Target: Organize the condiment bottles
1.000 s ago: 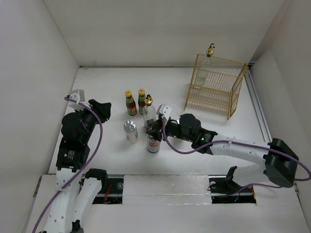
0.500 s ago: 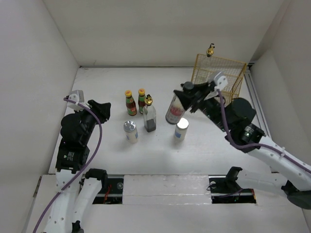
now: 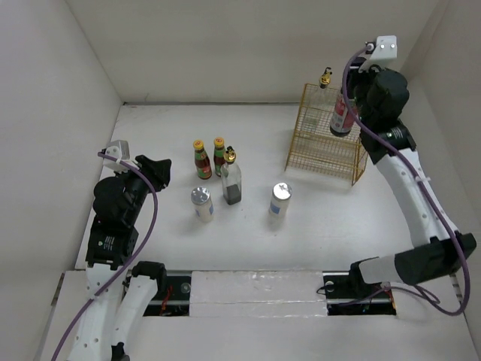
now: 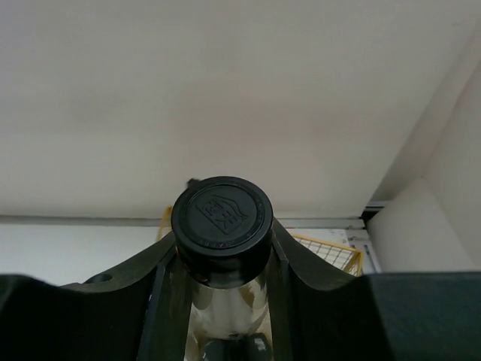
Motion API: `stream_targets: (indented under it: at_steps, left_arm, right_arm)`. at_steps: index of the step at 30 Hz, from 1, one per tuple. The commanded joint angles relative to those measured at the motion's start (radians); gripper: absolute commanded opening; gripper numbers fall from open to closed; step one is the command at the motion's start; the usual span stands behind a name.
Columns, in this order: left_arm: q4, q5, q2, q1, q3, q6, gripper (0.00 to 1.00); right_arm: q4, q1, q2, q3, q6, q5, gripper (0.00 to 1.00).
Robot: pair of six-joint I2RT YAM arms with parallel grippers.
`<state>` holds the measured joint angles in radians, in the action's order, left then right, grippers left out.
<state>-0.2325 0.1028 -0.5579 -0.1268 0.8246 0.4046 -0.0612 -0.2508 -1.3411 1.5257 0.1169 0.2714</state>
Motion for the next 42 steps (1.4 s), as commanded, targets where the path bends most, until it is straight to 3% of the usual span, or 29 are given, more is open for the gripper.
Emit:
stream_targets:
  at_steps: [1,12,22,42]
  left_arm:
    - [0.032,0.005,0.010,0.006,-0.007,-0.007,0.35]
    - [0.032,0.005,-0.010,0.006,-0.007,-0.007,0.35]
    - [0.032,0.005,-0.010,0.006,-0.007,-0.007,0.35]
    - [0.032,0.017,-0.019,0.006,-0.007,-0.007,0.36]
  right_arm:
    - [0.130,0.079,-0.061,0.146,-0.017,-0.063,0.00]
    - [0.103,0.188,-0.338,0.442,-0.062,-0.118,0.00]
    - [0.103,0.188,-0.412,0.513,-0.080,-0.139,0.00]
    - [0.287,0.208,-0.402,0.067,-0.169,-0.192,0.00]
